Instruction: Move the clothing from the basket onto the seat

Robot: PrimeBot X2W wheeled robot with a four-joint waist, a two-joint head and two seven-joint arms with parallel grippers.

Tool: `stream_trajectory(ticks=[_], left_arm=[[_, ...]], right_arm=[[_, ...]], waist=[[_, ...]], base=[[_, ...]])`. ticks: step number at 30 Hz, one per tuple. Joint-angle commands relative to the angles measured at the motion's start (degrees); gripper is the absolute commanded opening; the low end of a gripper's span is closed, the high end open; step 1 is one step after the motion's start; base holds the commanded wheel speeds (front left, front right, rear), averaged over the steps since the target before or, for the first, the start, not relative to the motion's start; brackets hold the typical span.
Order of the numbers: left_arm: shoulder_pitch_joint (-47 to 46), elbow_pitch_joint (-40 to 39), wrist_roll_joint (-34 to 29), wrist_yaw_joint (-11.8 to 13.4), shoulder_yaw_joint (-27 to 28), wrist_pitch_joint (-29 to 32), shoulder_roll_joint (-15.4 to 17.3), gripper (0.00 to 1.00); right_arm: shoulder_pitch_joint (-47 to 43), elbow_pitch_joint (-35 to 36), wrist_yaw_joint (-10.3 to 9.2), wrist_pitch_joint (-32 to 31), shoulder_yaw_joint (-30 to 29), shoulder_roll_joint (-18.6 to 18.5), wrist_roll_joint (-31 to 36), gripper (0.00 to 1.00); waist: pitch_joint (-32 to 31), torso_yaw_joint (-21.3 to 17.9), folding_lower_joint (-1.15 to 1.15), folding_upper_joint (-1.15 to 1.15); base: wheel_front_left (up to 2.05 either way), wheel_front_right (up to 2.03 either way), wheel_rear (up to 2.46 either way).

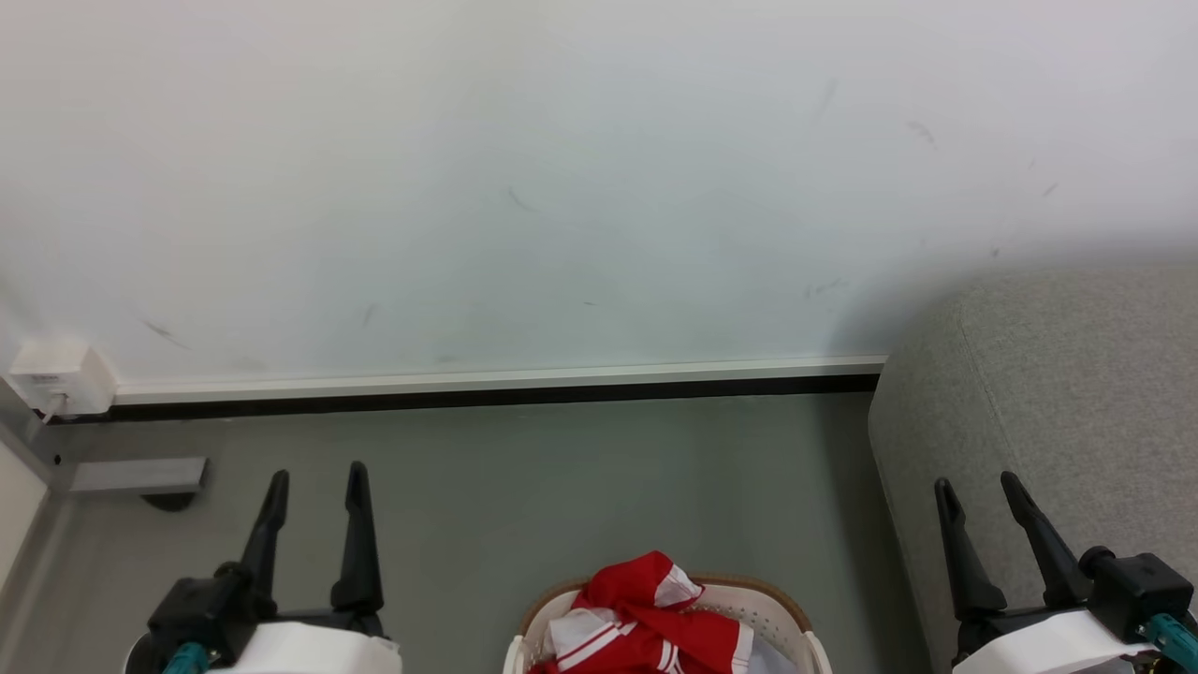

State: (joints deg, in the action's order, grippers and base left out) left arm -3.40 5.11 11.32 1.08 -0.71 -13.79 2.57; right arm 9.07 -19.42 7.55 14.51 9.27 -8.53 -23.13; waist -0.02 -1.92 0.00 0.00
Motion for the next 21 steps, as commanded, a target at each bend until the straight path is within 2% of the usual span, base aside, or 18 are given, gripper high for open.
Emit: stream_trajectory(ticks=[1,11,21], left_arm=[[0.6,-0.2,-1.2,0.1,-0.1,-0.6,0.5,1.00],[0.6,0.2,-4.7,0.4,-0.4,-1.4,0.5,1.00],[0.5,0.5,-4.1,0.4,-0.3,-1.4,0.5,1.00]], right_arm=[[0.5,-0.1,-0.11,0.2,-0.1,-0.3,1.2,1.00],[0.8,0.6,-0.12,0.8,-0.9,0.2,4.8,1.00],[0.4,1.4,-0.12,0.6,-1.3,0.5,4.7,1.00]], waist=[[0.0,0.0,0.00,0.00],[0.0,-0.3,0.00,0.00],[-0.1,-0.2,0.00,0.00]], base=[[0.00,0.00,0.00],[0.00,0.00,0.00],[0.00,0.00,0.00]])
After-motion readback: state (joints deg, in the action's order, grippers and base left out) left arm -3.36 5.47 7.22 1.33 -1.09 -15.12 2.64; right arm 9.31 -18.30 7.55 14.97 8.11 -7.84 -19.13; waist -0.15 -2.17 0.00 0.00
